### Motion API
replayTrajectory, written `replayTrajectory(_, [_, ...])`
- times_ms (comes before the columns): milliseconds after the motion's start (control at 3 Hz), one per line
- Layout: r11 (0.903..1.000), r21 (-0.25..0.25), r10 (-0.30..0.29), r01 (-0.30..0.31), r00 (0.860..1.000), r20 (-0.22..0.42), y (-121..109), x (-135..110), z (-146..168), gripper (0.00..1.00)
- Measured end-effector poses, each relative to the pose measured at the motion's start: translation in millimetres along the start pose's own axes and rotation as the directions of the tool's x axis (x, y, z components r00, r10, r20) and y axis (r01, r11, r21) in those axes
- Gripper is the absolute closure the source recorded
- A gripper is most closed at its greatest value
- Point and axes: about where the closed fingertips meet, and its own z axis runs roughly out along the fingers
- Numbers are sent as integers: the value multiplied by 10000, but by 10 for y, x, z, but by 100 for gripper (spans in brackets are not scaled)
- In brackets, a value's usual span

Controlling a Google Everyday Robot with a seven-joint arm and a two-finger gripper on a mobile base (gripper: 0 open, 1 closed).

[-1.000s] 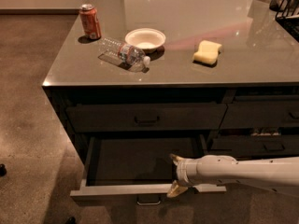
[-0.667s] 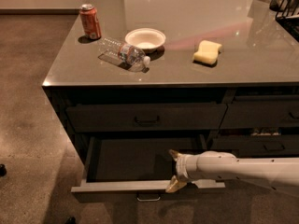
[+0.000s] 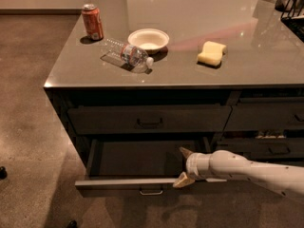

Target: Close middle drawer

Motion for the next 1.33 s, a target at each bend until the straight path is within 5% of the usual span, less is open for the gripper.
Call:
replayTrajectory(667, [9982,457,337,-377,9958,846,-12,53,-293,10])
replayTrajectory(1000, [9993,260,213,-269,9804,1957,416,-49,-704,12])
replayTrajectory(1333, [9993,-196,344,-304,9655,2583,745,-6,-867,35])
